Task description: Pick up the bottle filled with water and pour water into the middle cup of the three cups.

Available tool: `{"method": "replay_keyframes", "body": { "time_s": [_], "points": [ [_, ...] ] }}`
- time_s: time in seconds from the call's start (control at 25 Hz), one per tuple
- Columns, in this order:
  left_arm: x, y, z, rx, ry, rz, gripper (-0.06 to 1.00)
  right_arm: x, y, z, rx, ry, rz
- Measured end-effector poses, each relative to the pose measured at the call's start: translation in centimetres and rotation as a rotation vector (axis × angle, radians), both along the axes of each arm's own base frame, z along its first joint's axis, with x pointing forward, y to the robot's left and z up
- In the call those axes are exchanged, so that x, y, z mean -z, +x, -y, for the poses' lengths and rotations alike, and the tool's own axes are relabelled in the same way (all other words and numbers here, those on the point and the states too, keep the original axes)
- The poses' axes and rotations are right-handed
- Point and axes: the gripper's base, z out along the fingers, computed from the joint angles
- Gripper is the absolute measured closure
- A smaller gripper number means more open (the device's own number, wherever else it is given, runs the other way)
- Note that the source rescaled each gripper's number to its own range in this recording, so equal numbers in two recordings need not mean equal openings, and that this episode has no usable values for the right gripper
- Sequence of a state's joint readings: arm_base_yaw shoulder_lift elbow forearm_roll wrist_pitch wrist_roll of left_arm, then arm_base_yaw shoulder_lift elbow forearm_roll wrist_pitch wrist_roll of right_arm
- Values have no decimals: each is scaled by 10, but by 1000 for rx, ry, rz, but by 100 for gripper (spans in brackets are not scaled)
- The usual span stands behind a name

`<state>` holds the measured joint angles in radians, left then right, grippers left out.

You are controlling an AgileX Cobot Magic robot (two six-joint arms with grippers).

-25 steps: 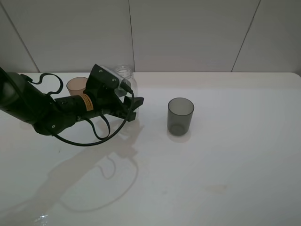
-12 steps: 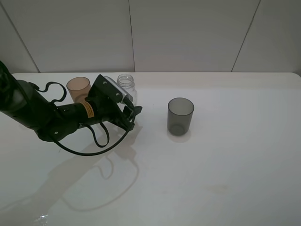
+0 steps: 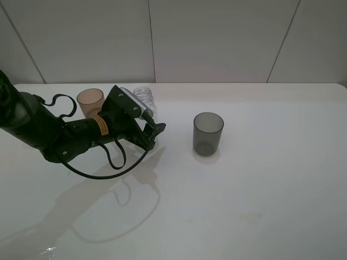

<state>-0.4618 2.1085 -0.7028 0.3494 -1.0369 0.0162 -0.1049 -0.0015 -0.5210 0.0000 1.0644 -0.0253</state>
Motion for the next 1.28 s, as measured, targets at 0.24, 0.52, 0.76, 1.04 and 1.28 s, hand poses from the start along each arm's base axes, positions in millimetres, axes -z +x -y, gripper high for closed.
{"method": "replay_keyframes", "body": {
  "time_s": [0.24, 0.52, 0.76, 1.04, 1.28],
  "points": [
    [-26, 2, 0, -12, -34, 67, 23, 0, 0, 0, 0, 0, 0],
    [-78, 1, -2, -32, -85, 179, 23, 0, 0, 0, 0, 0, 0],
    [-134, -10, -12, -63, -70, 243, 23, 0, 0, 0, 0, 0, 0],
    [-214, -58, -55, -261, -23, 115, 23, 0, 0, 0, 0, 0, 0],
    [-258, -132, -98, -335, -3, 5, 23, 0, 0, 0, 3, -5, -1]
  ]
}}
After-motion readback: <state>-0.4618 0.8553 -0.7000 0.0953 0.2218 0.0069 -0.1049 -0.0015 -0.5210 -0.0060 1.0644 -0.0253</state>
